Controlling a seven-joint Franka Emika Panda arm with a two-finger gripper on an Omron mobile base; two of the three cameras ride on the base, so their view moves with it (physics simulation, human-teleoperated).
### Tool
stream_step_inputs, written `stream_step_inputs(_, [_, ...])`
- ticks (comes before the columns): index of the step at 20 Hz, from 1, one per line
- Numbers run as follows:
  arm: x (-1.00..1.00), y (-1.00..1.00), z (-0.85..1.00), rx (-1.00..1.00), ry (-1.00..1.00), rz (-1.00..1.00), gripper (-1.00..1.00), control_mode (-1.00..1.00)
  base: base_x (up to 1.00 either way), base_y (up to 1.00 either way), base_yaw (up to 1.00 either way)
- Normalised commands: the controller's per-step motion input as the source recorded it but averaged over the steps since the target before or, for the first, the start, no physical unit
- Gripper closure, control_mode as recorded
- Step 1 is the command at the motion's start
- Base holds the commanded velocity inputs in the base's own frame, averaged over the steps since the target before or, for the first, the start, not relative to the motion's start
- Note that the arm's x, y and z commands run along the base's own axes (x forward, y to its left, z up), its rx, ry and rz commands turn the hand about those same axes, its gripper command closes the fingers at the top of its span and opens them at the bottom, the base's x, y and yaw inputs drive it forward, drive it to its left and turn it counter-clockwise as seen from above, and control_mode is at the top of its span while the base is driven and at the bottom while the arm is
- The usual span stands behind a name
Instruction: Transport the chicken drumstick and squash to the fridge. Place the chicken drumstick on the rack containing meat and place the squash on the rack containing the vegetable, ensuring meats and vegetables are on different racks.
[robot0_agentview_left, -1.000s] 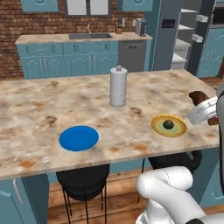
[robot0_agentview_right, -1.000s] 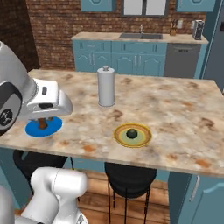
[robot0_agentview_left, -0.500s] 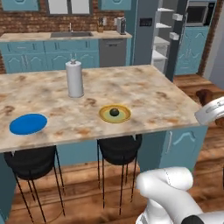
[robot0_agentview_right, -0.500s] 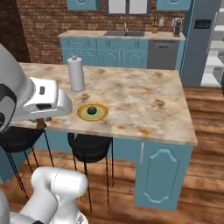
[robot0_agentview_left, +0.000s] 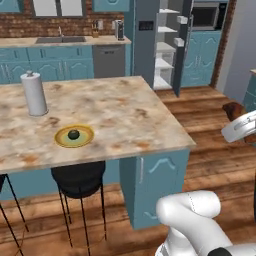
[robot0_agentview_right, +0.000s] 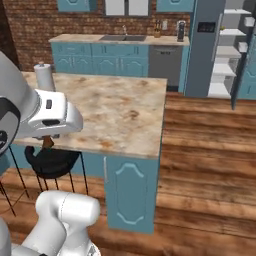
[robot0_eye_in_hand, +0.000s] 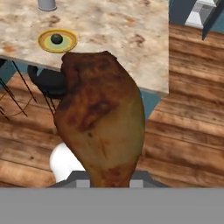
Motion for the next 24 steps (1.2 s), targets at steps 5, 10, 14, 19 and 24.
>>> stream_step_inputs(5, [0.0, 0.0, 0.0, 0.0, 0.0, 0.0, 1.0, 1.0, 0.01, -1.0, 0.0])
stream_step_inputs(10, [0.0, 0.0, 0.0, 0.0, 0.0, 0.0, 1.0, 1.0, 0.6, -1.0, 0.02])
stream_step_inputs(14, [0.0, 0.0, 0.0, 0.0, 0.0, 0.0, 1.0, 1.0, 0.93, -1.0, 0.05])
stream_step_inputs(19, [0.0, 0.0, 0.0, 0.0, 0.0, 0.0, 1.0, 1.0, 1.0, -1.0, 0.03])
stream_step_inputs(24, [0.0, 0.0, 0.0, 0.0, 0.0, 0.0, 1.0, 1.0, 1.0, -0.97, 0.03])
